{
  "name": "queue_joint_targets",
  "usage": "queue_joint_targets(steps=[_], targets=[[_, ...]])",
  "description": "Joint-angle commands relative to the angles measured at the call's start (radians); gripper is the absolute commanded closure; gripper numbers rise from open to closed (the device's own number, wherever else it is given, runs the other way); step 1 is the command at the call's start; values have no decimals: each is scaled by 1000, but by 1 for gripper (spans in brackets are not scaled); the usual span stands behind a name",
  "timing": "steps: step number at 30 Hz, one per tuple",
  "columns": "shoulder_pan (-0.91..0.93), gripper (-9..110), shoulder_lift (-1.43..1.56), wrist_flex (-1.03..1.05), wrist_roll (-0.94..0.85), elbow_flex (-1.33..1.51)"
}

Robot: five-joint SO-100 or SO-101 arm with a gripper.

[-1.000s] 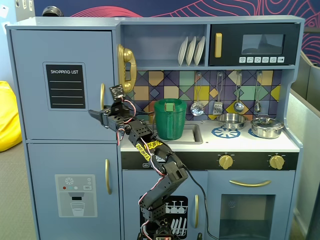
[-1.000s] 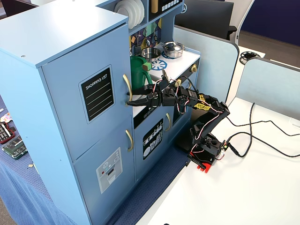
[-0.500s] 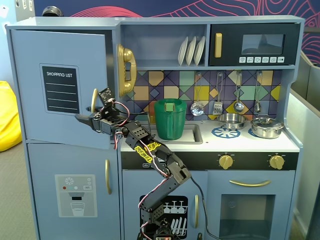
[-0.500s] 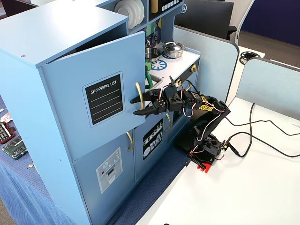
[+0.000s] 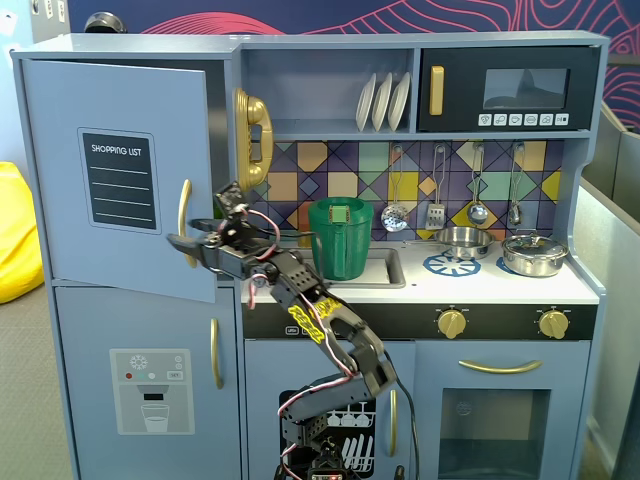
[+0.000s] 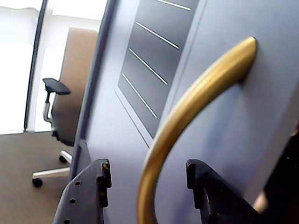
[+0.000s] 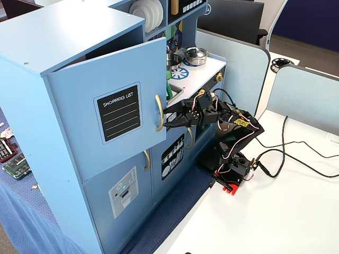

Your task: Open the left cabinet door

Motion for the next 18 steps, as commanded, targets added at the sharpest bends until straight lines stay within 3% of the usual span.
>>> queue_joint_targets(steps=[1, 11, 18], targets=[[63, 89, 129, 63, 31, 25], [391, 90, 170, 225, 172, -5], [482, 91, 26, 54, 161, -17]])
